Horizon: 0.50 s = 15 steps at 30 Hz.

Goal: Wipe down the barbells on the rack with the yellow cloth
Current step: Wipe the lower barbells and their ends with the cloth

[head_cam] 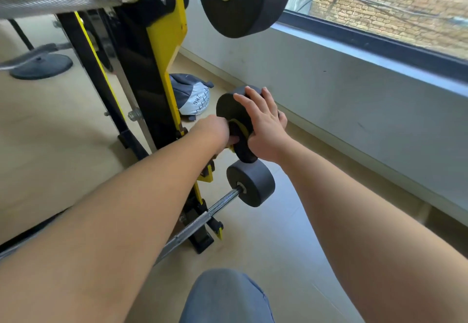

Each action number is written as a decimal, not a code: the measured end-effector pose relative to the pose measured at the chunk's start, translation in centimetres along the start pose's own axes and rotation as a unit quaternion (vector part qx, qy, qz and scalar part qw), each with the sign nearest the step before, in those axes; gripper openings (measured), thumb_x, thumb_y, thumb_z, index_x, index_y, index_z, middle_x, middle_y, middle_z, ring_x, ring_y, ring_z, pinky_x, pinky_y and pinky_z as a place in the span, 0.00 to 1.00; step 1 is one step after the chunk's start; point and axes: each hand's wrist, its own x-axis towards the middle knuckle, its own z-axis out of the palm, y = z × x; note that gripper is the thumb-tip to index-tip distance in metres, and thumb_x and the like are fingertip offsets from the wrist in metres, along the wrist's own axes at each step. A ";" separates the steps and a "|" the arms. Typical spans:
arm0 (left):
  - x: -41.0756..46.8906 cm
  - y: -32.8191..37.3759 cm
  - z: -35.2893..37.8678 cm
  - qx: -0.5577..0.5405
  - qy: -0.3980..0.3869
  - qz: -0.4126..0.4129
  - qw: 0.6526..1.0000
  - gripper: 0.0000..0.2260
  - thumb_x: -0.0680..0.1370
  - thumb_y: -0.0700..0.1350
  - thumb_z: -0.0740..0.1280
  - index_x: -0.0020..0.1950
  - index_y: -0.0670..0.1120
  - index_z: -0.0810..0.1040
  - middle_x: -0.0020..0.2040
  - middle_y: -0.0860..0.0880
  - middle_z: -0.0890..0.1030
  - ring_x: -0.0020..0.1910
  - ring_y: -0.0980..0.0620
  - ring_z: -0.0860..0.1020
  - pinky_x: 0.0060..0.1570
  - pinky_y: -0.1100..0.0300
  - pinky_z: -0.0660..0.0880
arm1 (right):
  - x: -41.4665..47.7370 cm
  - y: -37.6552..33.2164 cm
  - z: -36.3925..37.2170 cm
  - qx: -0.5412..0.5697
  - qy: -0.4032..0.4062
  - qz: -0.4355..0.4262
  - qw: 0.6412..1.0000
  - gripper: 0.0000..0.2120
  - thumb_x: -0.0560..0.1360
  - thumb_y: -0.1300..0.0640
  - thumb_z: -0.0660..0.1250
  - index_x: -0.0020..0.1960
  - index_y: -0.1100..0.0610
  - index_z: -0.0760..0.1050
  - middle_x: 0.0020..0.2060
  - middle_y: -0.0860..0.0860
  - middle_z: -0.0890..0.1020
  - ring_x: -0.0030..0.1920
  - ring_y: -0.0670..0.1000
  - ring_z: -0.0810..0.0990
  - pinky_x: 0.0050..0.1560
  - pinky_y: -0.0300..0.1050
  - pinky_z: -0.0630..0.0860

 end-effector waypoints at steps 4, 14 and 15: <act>-0.9 -0.6 0.1 -0.013 0.014 0.020 1.000 0.18 0.84 0.55 0.56 0.67 0.45 0.70 0.53 0.41 0.77 0.53 0.39 0.78 0.45 0.50 0.72 | 0.2 -0.1 -0.1 -0.006 -0.002 0.007 1.000 0.47 0.68 0.69 0.64 0.77 0.36 0.52 0.79 0.40 0.47 0.79 0.50 0.35 0.75 0.58 0.42; -8.8 -5.6 -2.1 -0.201 0.128 0.053 0.970 0.17 0.75 0.43 0.67 0.63 0.54 0.77 0.56 0.47 0.80 0.55 0.44 0.78 0.48 0.52 0.77 | -0.4 -2.1 -1.5 -0.083 -0.052 0.033 0.995 0.46 0.73 0.64 0.67 0.79 0.38 0.46 0.80 0.44 0.43 0.79 0.55 0.34 0.75 0.70 0.47; -9.5 -6.1 -1.8 -0.218 0.143 0.051 0.964 0.16 0.75 0.45 0.69 0.62 0.52 0.77 0.55 0.47 0.81 0.54 0.44 0.78 0.49 0.52 0.77 | -0.4 -2.5 -1.5 -0.096 -0.063 0.042 0.992 0.47 0.73 0.65 0.67 0.79 0.37 0.44 0.80 0.44 0.41 0.78 0.55 0.32 0.74 0.71 0.48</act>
